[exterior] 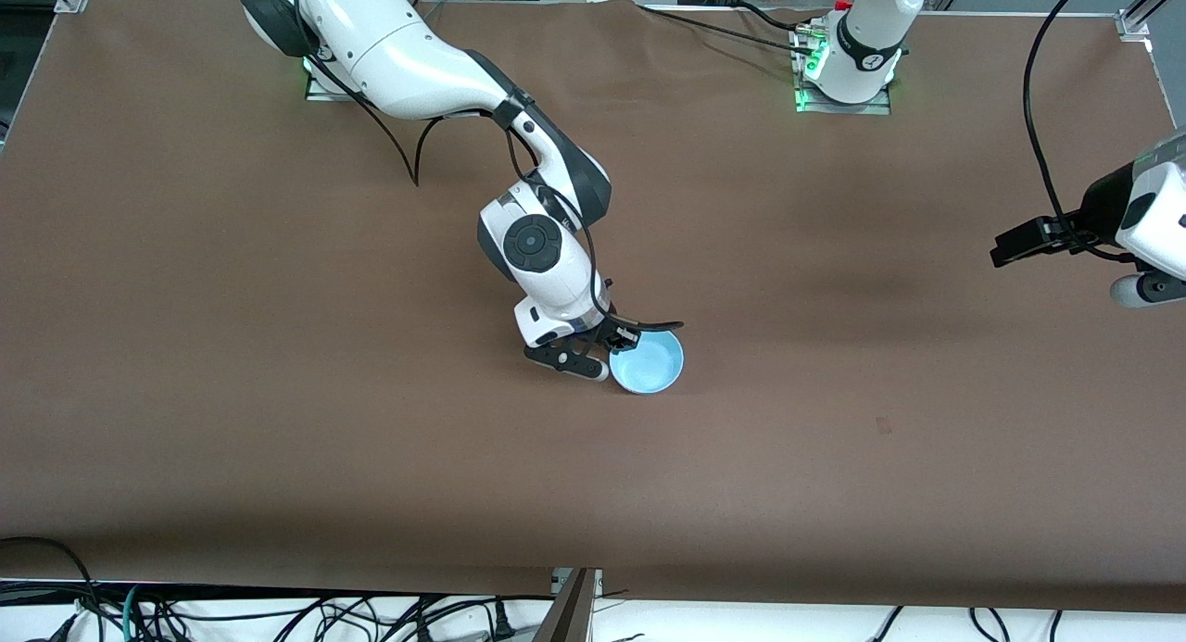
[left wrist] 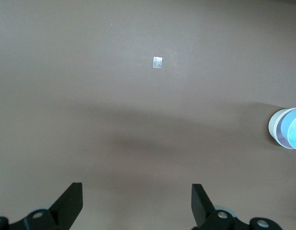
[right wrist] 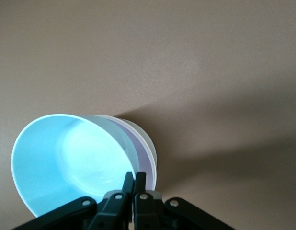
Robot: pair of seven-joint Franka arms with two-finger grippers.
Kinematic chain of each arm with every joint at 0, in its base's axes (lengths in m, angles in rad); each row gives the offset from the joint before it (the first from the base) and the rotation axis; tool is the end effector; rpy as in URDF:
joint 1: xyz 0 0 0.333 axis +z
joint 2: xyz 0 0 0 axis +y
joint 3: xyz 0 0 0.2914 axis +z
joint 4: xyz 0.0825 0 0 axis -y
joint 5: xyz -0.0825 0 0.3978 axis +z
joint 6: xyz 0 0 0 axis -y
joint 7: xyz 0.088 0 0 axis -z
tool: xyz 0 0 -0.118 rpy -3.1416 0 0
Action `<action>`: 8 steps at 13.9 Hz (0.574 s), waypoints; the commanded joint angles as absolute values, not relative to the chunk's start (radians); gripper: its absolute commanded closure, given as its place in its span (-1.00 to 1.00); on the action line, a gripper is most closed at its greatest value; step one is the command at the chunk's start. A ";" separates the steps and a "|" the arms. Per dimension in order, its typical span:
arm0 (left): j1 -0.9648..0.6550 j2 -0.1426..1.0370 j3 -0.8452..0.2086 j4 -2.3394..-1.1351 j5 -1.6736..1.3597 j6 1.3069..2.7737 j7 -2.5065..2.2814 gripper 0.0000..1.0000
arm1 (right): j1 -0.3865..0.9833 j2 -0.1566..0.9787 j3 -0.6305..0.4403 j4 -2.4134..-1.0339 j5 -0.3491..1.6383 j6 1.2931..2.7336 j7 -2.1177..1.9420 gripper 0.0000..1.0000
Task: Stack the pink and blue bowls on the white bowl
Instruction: 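Lower the blue bowl into the stack and open the right gripper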
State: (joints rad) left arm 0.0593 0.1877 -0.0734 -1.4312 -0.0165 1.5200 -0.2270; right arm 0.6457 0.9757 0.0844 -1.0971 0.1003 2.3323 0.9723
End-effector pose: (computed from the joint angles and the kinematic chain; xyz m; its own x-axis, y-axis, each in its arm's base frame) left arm 0.6125 -0.0070 0.5414 0.9722 0.2104 -0.1025 0.2122 -0.9772 0.0073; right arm 0.6023 0.5138 0.2193 0.9394 -0.3427 0.0109 -0.3245 -0.8988 -0.2948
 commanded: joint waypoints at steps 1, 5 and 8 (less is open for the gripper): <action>0.051 0.210 -0.075 -1.393 0.009 1.496 -0.210 -1.00 | 0.658 0.999 0.075 -1.058 0.087 2.333 0.989 1.00; 0.044 0.210 -0.077 -1.393 0.011 1.494 -0.210 -1.00 | 0.660 0.997 0.075 -1.060 0.084 2.324 0.986 0.50; 0.044 0.210 -0.077 -1.393 0.009 1.494 -0.210 -1.00 | 0.658 0.991 0.074 -1.058 0.078 2.303 0.985 -0.09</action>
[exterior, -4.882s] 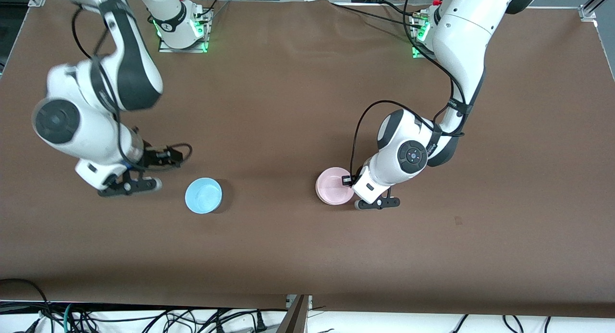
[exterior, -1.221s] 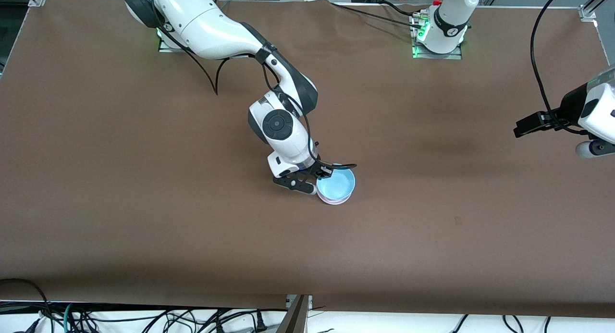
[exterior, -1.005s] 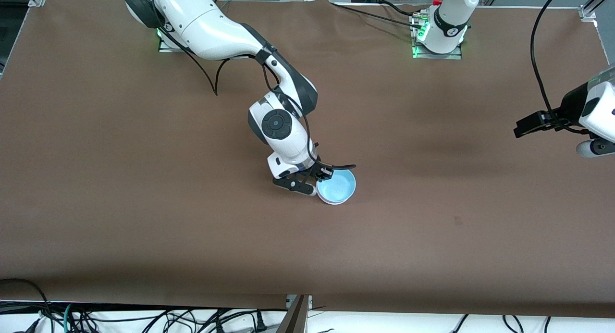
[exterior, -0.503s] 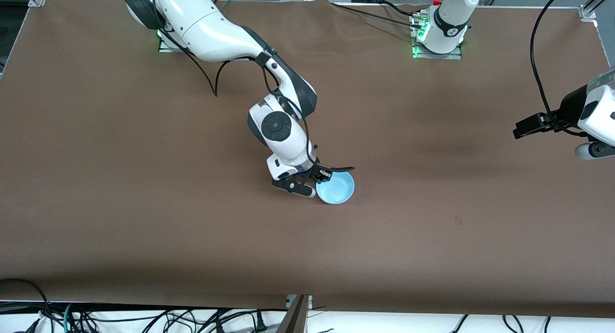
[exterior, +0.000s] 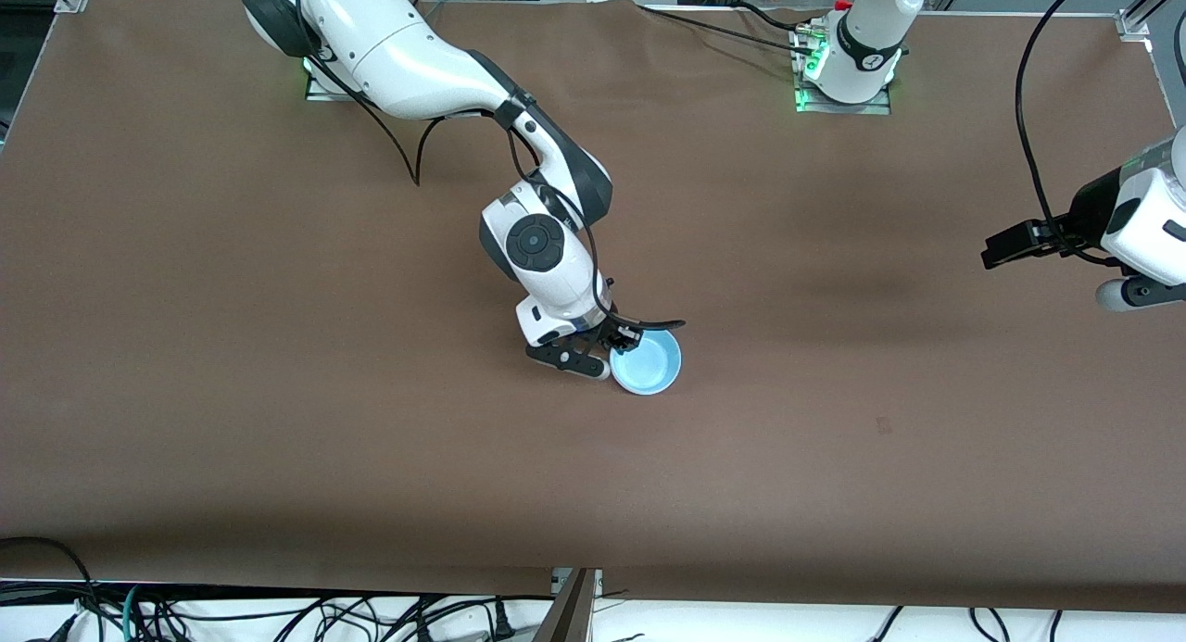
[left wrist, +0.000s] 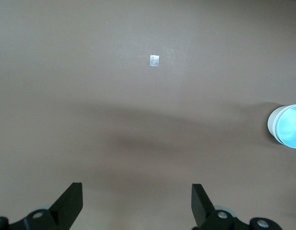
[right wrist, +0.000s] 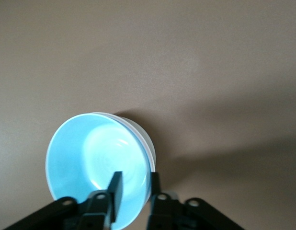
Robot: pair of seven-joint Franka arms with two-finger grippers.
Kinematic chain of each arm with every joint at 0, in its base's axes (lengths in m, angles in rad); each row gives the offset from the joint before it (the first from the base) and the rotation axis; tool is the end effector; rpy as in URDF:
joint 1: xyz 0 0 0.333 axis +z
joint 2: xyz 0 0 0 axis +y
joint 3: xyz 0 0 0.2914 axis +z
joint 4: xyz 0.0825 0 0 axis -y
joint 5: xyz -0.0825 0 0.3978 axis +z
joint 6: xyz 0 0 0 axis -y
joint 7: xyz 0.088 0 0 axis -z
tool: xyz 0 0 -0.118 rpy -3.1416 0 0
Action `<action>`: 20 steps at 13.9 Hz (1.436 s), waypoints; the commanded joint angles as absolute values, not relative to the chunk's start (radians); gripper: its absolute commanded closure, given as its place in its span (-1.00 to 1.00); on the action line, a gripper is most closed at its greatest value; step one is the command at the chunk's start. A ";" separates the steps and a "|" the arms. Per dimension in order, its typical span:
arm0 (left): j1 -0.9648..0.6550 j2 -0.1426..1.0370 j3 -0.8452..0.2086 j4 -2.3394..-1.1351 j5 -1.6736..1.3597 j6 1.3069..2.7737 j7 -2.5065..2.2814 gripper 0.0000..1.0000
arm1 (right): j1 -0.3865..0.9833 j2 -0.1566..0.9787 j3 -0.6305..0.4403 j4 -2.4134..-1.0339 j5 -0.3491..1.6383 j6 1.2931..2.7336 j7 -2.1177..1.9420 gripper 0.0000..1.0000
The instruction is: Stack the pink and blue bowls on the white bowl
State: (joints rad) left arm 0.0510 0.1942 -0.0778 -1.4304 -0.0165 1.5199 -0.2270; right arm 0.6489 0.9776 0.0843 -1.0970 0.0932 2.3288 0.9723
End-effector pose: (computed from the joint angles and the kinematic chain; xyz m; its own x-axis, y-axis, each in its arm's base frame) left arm 0.6137 -0.0145 0.5378 0.9742 0.1980 -0.1083 0.1999 -0.9798 0.0073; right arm 0.6003 0.5152 0.2175 0.9418 -0.3360 0.0136 -0.3181 -0.9033 -0.2877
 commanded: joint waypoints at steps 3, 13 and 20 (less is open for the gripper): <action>0.044 0.210 -0.077 -1.393 0.005 1.494 -0.209 -1.00 | 0.647 0.976 0.069 -1.057 0.080 2.252 0.976 -0.27; 0.043 0.210 -0.078 -1.391 0.000 1.493 -0.206 -1.00 | 0.304 0.613 0.052 -1.089 0.094 1.693 0.547 -0.99; 0.026 0.212 -0.078 -1.391 0.003 1.493 -0.158 -1.00 | 0.232 0.102 -0.050 -1.572 0.078 1.640 0.348 -0.99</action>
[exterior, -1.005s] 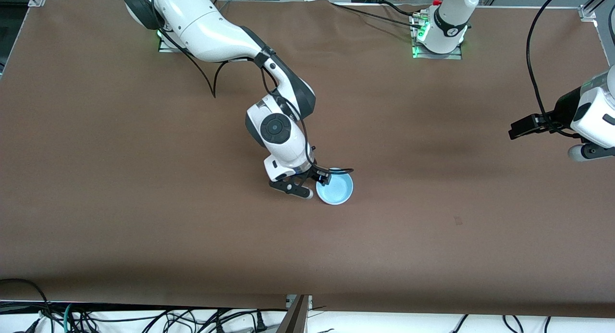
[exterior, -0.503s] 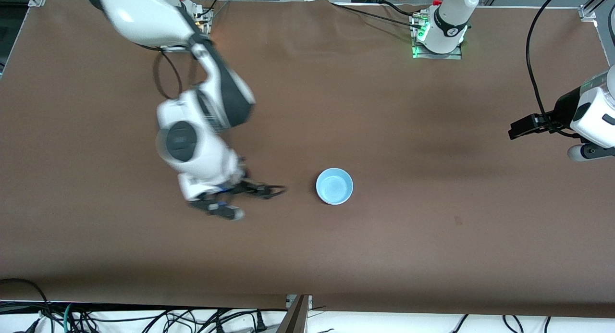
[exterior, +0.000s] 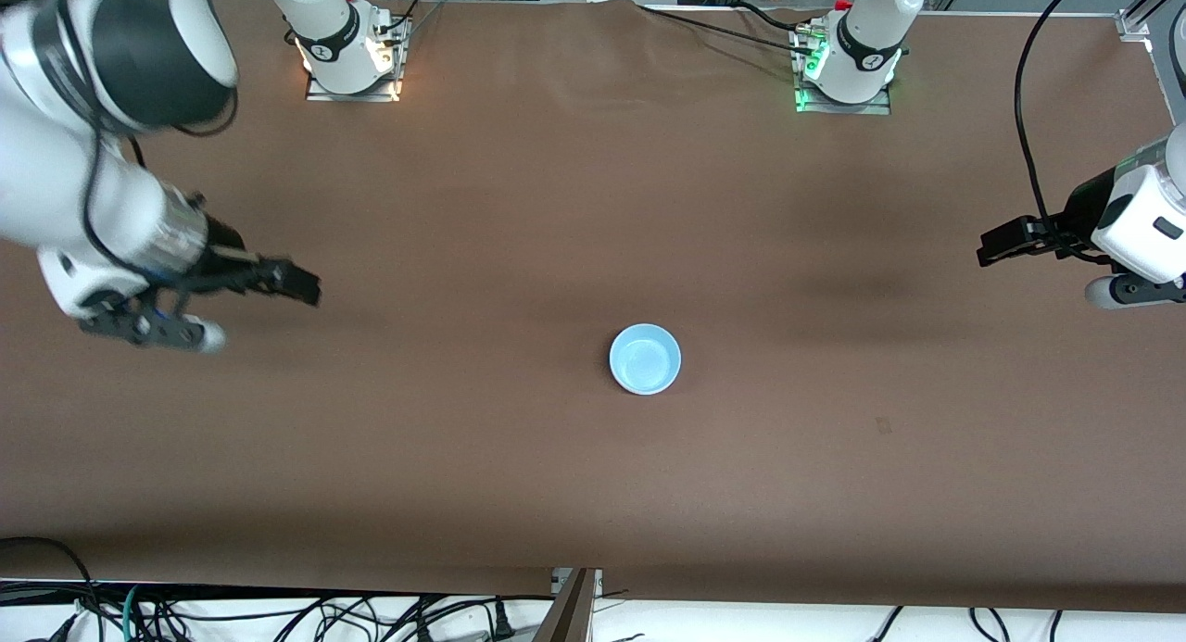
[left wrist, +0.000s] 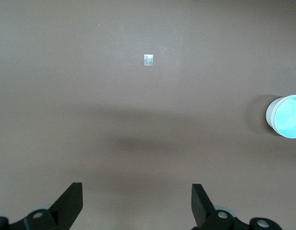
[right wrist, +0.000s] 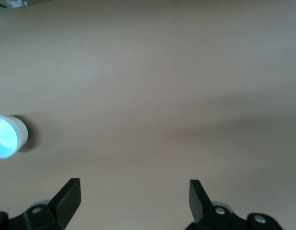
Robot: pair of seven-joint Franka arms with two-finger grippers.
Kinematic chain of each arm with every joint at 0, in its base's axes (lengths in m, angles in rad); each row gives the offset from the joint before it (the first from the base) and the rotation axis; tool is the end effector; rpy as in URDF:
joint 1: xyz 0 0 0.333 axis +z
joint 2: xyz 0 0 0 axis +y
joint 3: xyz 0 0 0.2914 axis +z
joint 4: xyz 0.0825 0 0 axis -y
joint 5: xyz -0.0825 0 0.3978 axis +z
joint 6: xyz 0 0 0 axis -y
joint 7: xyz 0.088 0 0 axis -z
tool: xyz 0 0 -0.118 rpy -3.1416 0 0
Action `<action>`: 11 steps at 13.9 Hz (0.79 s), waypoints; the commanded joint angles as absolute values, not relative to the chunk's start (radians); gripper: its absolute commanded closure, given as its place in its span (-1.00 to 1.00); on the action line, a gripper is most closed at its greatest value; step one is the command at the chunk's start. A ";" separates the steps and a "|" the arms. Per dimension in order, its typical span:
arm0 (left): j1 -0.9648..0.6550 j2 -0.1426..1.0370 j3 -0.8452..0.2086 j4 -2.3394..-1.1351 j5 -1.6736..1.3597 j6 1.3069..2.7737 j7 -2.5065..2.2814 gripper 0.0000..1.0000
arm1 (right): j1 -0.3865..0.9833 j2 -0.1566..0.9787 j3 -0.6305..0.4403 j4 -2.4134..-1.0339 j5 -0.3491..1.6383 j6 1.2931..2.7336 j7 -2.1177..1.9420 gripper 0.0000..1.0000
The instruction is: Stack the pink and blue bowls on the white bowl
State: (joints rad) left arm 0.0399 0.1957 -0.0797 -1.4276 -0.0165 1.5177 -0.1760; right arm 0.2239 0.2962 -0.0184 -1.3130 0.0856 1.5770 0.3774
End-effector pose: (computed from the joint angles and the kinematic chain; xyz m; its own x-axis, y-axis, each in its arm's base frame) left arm 0.6137 -0.0224 0.5381 0.9849 0.1349 -0.1087 0.1372 -0.9905 0.0131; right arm 0.6328 0.1438 0.5344 0.9836 -0.1701 -0.0594 -0.1737 -0.9828 -0.0626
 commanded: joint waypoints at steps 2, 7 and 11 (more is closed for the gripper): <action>0.028 0.212 -0.077 -1.391 -0.005 1.493 -0.158 -1.00 | 0.232 0.094 -0.077 -1.563 0.075 1.589 0.273 -0.99; 0.032 0.212 -0.075 -1.391 -0.006 1.493 -0.160 -1.00 | 0.241 0.103 -0.120 -1.528 0.054 1.588 0.271 -0.99; 0.044 0.210 -0.075 -1.391 -0.008 1.493 -0.169 -1.00 | 0.239 0.104 -0.124 -1.532 0.045 1.582 0.273 -0.99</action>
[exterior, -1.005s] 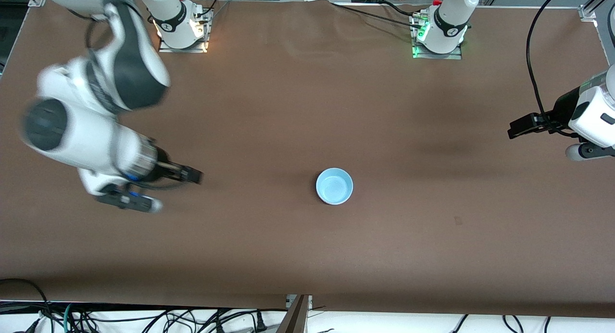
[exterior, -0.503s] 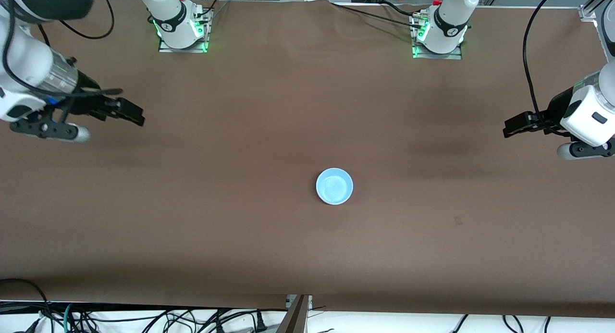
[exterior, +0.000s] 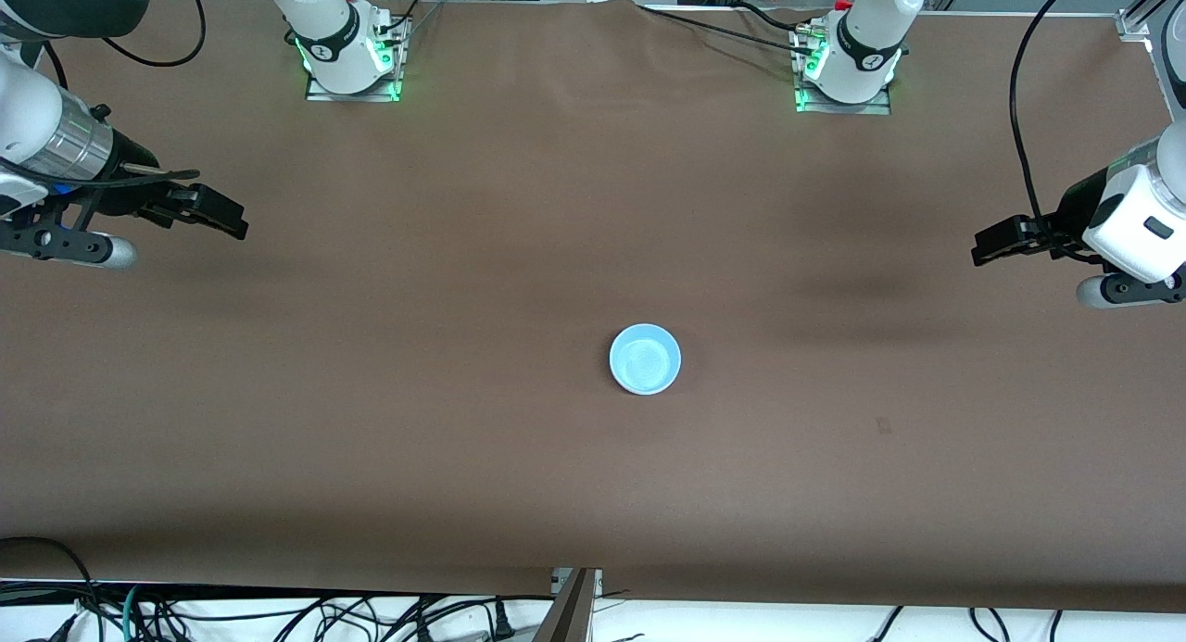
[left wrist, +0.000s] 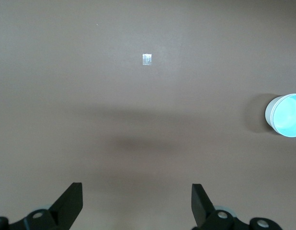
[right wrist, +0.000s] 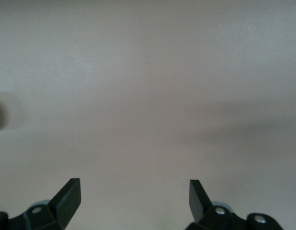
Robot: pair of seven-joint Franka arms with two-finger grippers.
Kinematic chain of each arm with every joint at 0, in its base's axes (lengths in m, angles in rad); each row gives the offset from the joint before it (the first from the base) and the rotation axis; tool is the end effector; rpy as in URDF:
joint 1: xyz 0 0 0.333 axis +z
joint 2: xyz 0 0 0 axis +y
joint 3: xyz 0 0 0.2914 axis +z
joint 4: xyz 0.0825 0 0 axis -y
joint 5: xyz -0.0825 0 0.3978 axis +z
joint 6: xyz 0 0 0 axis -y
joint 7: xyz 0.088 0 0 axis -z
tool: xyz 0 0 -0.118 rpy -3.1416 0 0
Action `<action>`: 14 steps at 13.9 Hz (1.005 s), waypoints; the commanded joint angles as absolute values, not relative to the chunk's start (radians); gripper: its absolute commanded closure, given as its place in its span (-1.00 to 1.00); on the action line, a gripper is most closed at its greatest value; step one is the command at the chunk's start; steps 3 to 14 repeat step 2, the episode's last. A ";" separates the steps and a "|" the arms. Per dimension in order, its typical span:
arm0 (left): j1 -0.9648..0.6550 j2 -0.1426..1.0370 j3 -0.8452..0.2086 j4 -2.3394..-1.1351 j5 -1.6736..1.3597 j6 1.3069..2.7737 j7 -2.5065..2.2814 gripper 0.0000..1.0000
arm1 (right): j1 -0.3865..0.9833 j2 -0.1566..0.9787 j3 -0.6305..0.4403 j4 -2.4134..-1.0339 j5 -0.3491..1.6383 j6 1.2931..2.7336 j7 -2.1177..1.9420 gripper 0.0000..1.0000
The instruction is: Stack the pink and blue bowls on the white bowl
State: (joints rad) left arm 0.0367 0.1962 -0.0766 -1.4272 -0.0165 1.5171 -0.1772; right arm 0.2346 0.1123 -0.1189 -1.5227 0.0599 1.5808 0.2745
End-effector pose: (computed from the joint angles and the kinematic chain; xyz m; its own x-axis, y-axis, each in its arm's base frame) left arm 0.6138 -0.0226 0.5379 0.9846 0.1360 -0.1094 0.1382 -0.9903 0.0123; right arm 0.5930 0.0793 0.5481 0.9853 -0.1586 -0.0640 -0.1608 -0.9865 -0.0302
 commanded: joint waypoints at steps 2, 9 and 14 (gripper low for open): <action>0.043 0.210 -0.075 -1.391 -0.006 1.493 -0.167 -1.00 | 0.238 0.103 -0.127 -1.536 0.044 1.582 0.275 -0.99; 0.043 0.210 -0.075 -1.391 -0.006 1.493 -0.167 -1.00 | 0.238 0.103 -0.127 -1.536 0.044 1.582 0.275 -0.99; 0.043 0.210 -0.075 -1.391 -0.006 1.493 -0.167 -1.00 | 0.238 0.103 -0.127 -1.536 0.044 1.582 0.275 -0.99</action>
